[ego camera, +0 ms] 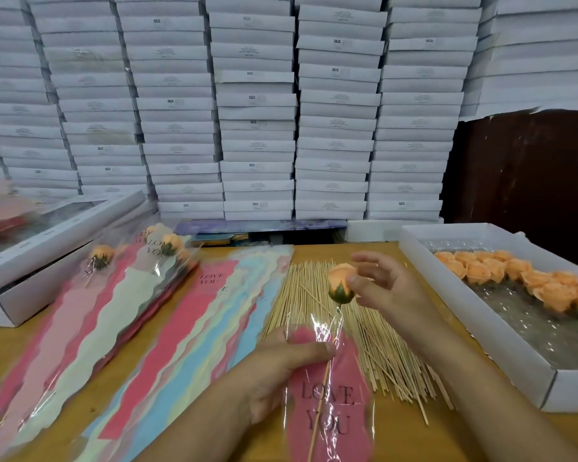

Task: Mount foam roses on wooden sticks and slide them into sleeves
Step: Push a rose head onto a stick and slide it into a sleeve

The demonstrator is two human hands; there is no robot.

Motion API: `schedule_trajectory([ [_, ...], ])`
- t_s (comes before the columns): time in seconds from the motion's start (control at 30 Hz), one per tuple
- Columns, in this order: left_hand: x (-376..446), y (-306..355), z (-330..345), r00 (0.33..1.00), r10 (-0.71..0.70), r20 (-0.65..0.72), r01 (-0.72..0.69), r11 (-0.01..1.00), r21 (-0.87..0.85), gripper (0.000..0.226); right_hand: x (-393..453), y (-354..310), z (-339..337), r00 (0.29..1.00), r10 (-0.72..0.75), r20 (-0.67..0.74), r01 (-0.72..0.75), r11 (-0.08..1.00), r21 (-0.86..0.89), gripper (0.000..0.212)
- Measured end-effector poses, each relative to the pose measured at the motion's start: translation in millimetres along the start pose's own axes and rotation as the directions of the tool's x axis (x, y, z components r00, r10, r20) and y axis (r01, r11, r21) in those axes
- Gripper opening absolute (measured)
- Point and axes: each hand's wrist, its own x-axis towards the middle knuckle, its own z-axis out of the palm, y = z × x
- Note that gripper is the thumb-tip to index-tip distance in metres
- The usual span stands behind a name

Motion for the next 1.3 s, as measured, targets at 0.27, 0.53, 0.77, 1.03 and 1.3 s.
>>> schedule_trajectory([
  [0.27,4,1,-1,0.996,0.063,0.067,-0.063,0.998,-0.015,0.032,-7,2,16,0.989,-0.004,0.146,-0.004,0.998,0.055,0.022],
  [0.53,3,2,-3,0.999,0.039,0.001,-0.039,0.998,0.049,0.045,-11,4,23,0.990,0.006,0.140,-0.009,1.000,0.022,0.021],
  [0.77,5,3,-4,0.999,0.031,-0.033,-0.031,1.000,0.002,0.045,-15,-1,24,0.975,0.089,0.204,-0.093,0.996,0.010,0.030],
  [1.03,4,6,-3,0.999,0.046,-0.020,-0.046,0.999,-0.005,0.029,-15,5,23,0.929,0.157,0.336,-0.147,0.988,-0.057,0.025],
  [1.3,11,6,-5,0.996,0.011,-0.090,-0.018,0.997,-0.071,0.044,-11,9,20,0.921,0.173,0.350,-0.136,0.982,-0.129,0.010],
])
